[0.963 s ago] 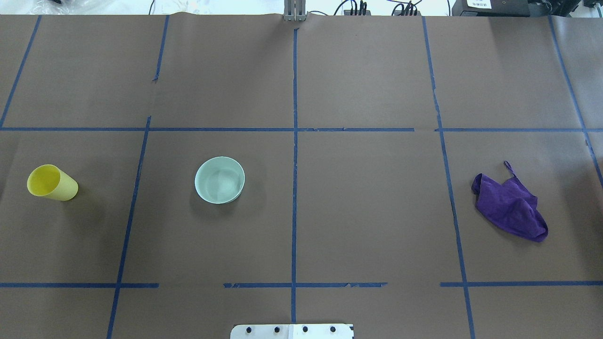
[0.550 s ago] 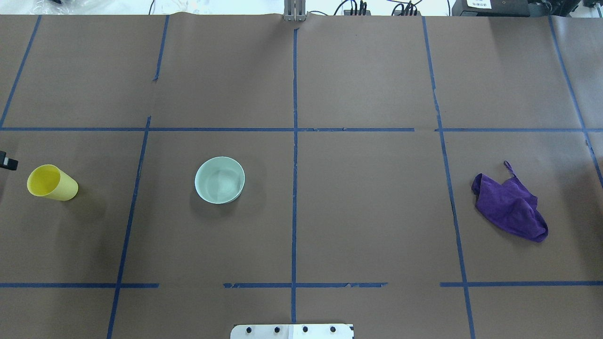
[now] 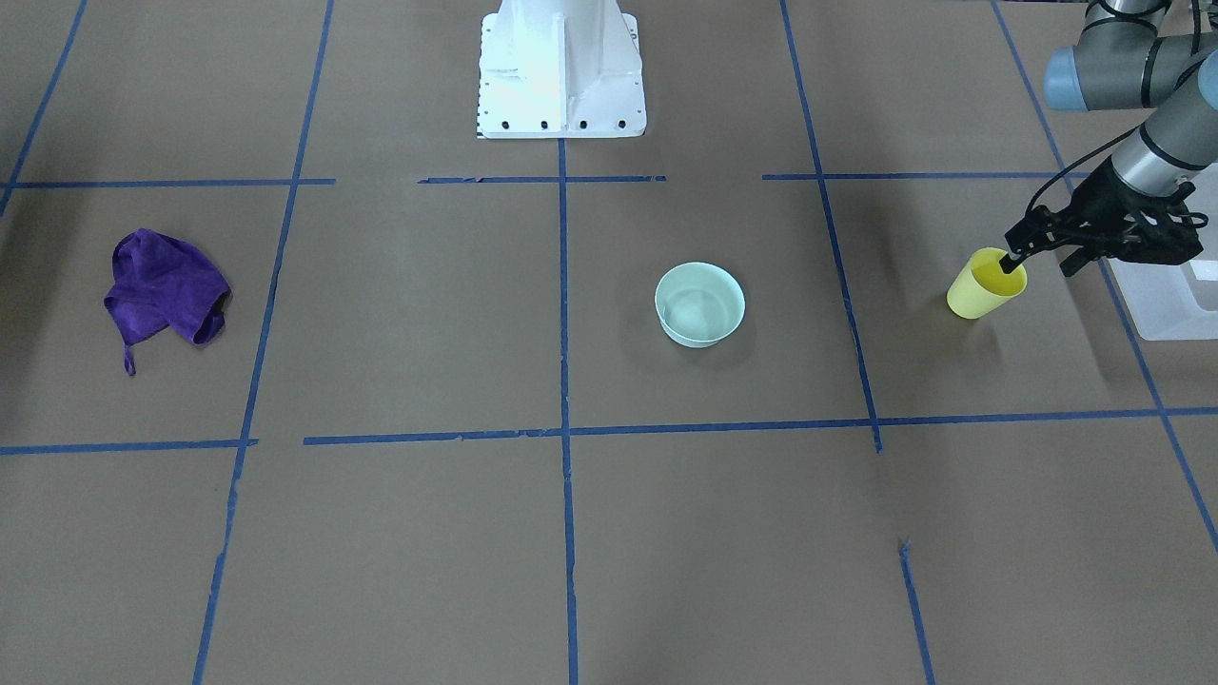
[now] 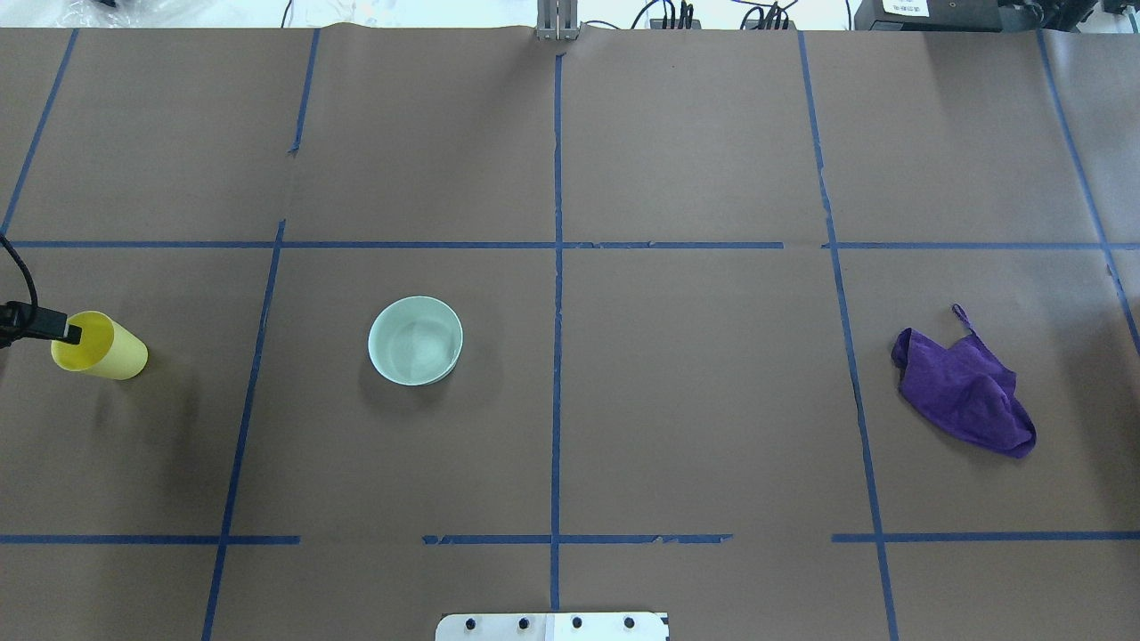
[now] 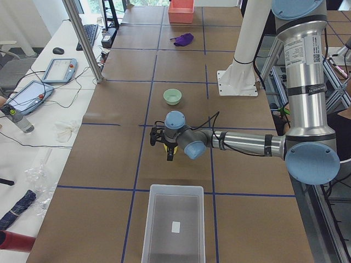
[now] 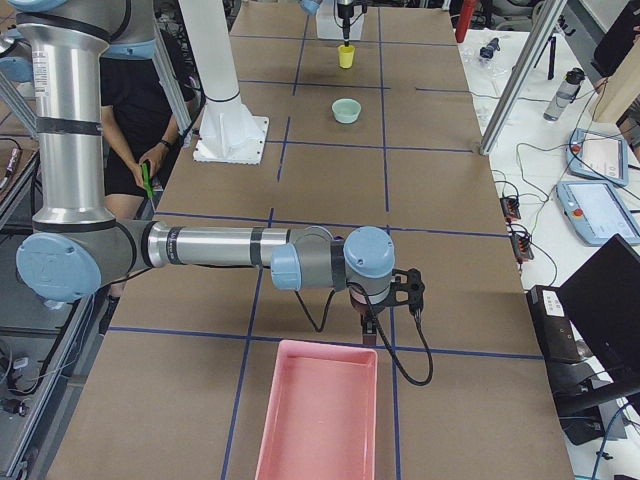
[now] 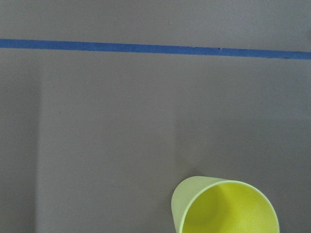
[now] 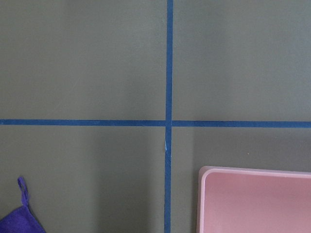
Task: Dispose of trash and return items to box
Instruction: 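Reach the left gripper down to the yellow cup and grasp it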
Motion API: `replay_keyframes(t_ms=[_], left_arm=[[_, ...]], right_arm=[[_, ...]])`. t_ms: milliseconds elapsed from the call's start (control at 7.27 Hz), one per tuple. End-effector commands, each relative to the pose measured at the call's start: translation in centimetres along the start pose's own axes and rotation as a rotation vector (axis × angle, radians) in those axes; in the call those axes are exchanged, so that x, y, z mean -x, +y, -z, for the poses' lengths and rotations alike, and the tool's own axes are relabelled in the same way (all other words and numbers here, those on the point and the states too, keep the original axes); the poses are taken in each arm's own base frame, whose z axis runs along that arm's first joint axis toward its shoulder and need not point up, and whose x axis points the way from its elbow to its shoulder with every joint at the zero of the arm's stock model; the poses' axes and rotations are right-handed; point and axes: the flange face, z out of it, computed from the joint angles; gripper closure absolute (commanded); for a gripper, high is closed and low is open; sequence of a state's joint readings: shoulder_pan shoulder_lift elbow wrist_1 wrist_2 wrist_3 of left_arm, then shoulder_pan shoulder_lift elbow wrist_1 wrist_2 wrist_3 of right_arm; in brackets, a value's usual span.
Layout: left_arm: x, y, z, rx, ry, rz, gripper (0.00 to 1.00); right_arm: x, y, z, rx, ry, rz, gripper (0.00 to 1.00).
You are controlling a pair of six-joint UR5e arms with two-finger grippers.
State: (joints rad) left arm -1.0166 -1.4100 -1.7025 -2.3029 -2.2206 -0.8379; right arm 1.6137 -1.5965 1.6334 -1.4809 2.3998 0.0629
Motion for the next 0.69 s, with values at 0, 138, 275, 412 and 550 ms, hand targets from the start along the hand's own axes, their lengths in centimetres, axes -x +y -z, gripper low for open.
replay_keyframes(t_ms=[0,138,275,412,550], left_arm=[[-0.73,-0.11,-1.62,0.023,-0.002,-0.013,0.00],[-0.62,-0.09,-2.29,0.033,-0.006,-0.015,0.08],[-0.92,0.06,-2.58,0.040,-0.006,-0.021,0.28],[-1.05,-0.08,-2.57,0.036,-0.006,-0.022,0.67],[-1.05,-0.25,-2.48,0.019,-0.018,-0.028,1.00]], right_arm=[[0.05,-0.13,0.04,-0.001,0.001,0.001,0.00],[0.10,-0.21,0.09,-0.002,0.001,0.003,0.00],[-0.03,-0.18,-0.01,-0.001,0.002,0.000,0.00],[0.04,-0.19,0.03,-0.001,0.001,0.001,0.00],[0.20,-0.28,0.17,-0.003,0.000,0.004,0.00]])
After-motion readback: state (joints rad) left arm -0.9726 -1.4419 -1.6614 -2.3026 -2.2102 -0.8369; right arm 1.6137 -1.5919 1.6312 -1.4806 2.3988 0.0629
